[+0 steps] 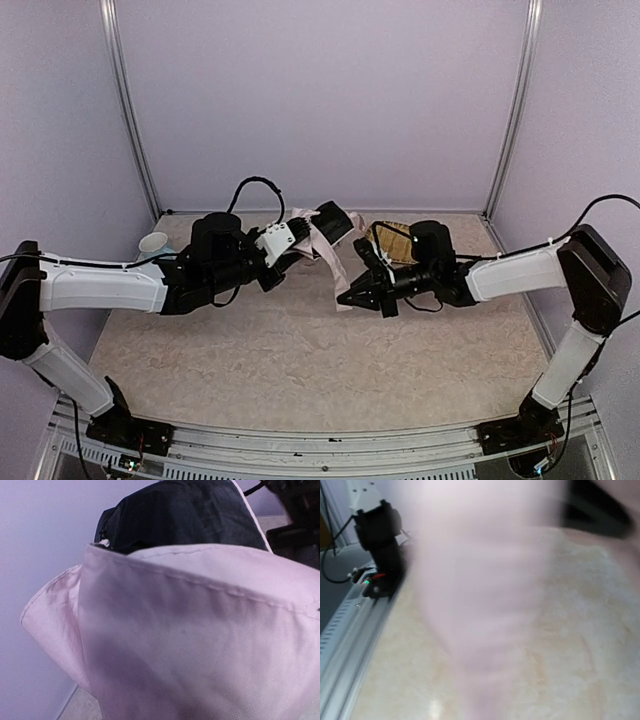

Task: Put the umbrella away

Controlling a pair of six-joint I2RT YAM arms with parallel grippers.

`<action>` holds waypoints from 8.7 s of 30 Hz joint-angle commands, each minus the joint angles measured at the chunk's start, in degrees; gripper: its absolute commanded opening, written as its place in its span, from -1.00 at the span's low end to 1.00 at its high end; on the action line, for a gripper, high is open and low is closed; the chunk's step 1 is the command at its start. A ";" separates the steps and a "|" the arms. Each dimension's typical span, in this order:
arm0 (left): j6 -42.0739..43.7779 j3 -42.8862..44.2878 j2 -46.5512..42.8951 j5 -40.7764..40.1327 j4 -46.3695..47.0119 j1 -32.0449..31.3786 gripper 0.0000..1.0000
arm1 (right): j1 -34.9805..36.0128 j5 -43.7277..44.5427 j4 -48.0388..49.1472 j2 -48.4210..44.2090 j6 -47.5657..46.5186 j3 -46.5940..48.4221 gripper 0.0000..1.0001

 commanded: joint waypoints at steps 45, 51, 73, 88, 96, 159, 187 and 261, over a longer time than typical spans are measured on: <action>14.58 -9.16 15.80 -12.12 19.31 -7.13 -1.00 | -5.39 19.51 -32.30 -14.58 -10.42 35.94 -1.00; 5.75 -1.02 24.91 -22.71 21.56 0.04 -1.00 | -1.12 11.11 -32.33 -18.34 -6.12 31.98 -1.00; -17.70 21.14 18.27 5.97 7.96 16.51 -1.00 | 1.80 13.05 -19.60 -14.29 12.94 -2.64 -1.00; -2.17 9.12 15.65 13.09 -1.46 12.26 -1.00 | -3.14 30.08 -31.36 -20.65 4.77 7.54 -1.00; 6.11 5.03 19.73 12.09 -13.44 3.90 -1.00 | -4.31 34.88 -32.07 -17.82 2.81 8.75 -1.00; 41.42 -17.84 24.26 -23.94 49.05 -10.72 -1.00 | -5.58 25.35 -44.84 -21.10 -8.09 8.45 1.00; 61.24 -19.39 18.97 -22.07 59.87 -19.49 -1.00 | 6.42 22.17 -29.50 1.53 -24.53 13.30 0.71; -2.98 -15.19 3.86 33.36 16.96 4.92 0.88 | 6.85 28.27 -34.52 17.48 -21.14 14.23 0.07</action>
